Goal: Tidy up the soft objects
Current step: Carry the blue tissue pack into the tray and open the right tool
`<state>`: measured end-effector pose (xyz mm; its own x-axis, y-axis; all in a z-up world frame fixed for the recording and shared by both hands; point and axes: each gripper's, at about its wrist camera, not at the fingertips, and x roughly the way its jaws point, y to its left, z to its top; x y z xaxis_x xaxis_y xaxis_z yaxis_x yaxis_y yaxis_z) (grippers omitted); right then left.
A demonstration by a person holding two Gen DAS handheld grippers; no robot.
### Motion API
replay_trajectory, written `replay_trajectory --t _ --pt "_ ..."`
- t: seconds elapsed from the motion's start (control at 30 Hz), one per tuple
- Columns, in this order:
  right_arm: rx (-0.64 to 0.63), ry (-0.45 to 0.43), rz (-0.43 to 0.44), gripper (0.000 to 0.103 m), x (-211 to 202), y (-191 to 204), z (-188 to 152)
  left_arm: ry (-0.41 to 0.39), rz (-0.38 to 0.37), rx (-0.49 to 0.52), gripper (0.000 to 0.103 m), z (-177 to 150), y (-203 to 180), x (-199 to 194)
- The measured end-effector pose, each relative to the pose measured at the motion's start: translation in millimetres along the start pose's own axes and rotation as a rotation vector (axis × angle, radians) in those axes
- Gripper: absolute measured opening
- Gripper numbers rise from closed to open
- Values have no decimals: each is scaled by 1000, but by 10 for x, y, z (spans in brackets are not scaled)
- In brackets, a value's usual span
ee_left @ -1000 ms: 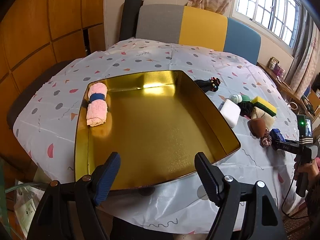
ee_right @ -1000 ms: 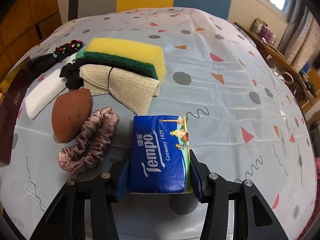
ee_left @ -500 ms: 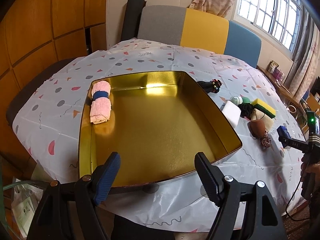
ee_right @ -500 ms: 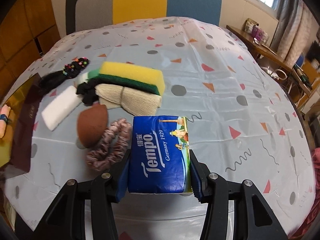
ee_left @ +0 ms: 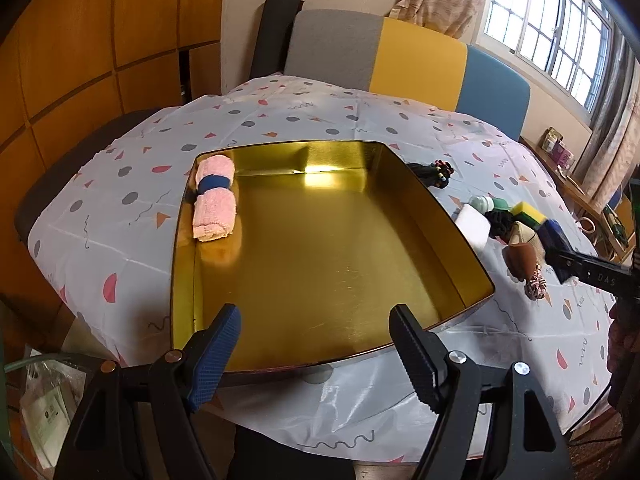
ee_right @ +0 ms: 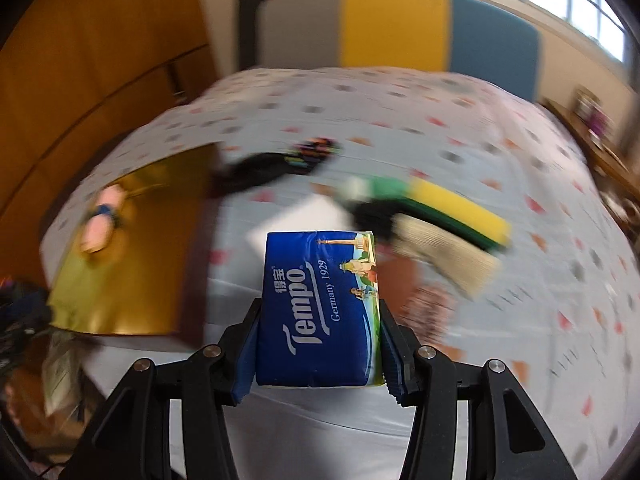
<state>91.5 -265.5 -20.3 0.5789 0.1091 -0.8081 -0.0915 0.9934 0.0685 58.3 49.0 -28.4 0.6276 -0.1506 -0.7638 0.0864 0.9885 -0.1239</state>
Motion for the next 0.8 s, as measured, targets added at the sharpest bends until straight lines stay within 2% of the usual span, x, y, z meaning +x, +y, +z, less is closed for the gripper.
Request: replay_trajectory --t 0.27,0.47,0.8 --pt "-133 61 196 52 300 1095 334 6 16 -65 78 40 283 10" --pt "-148 156 229 52 866 1715 561 13 25 -135 78 36 572 1" --pt "-69 261 220 53 1607 2210 872 25 15 -171 76 2 852 26"
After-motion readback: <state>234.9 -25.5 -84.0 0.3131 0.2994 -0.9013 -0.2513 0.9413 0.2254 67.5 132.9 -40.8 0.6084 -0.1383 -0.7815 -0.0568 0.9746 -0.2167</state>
